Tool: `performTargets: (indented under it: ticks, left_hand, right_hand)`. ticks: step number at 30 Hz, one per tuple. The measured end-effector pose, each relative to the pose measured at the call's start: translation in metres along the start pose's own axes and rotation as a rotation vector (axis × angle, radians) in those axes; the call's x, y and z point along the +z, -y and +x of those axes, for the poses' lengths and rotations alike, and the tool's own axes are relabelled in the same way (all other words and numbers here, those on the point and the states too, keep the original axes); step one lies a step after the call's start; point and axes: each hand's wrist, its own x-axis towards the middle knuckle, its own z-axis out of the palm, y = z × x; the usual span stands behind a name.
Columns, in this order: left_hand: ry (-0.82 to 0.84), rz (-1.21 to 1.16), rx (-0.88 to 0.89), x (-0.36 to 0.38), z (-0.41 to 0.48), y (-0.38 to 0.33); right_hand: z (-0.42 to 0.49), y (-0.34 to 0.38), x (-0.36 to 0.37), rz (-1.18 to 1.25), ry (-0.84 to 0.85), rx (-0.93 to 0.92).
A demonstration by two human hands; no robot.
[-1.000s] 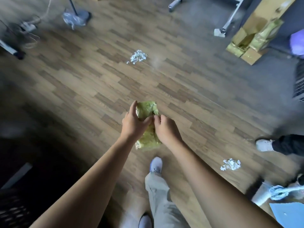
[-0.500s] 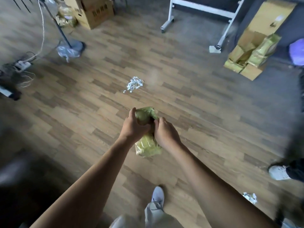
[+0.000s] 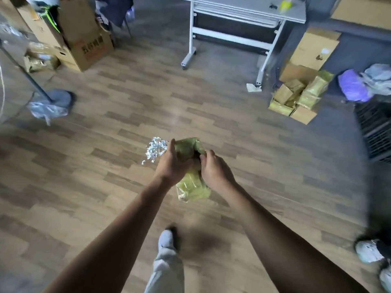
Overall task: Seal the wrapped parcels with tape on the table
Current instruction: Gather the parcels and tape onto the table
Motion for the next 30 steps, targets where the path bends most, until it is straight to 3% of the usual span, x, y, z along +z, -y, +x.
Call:
performTargets:
  ticks: [10, 16, 24, 30]
  left_hand:
    - [0.125, -0.104, 0.086, -0.035, 0.192, -0.078]
    - [0.231, -0.091, 0.177, -0.019, 0.295, -0.123]
    - [0.151, 0.009, 0.139, 0.035, 0.445, -0.208]
    - [0.224, -0.057, 0.131, 0.069, 0.535, -0.275]
  right_hand:
    - [0.183, 0.042, -0.05, 0.107, -0.131, 0.185]
    - [0.285, 0.018, -0.076, 0.197, -0.182, 0.23]
    - [0.446, -0.028, -0.141, 0.21, -0.146, 0.189]
    - [0.546, -0.065, -0.204, 0.194, -0.146, 0.215]
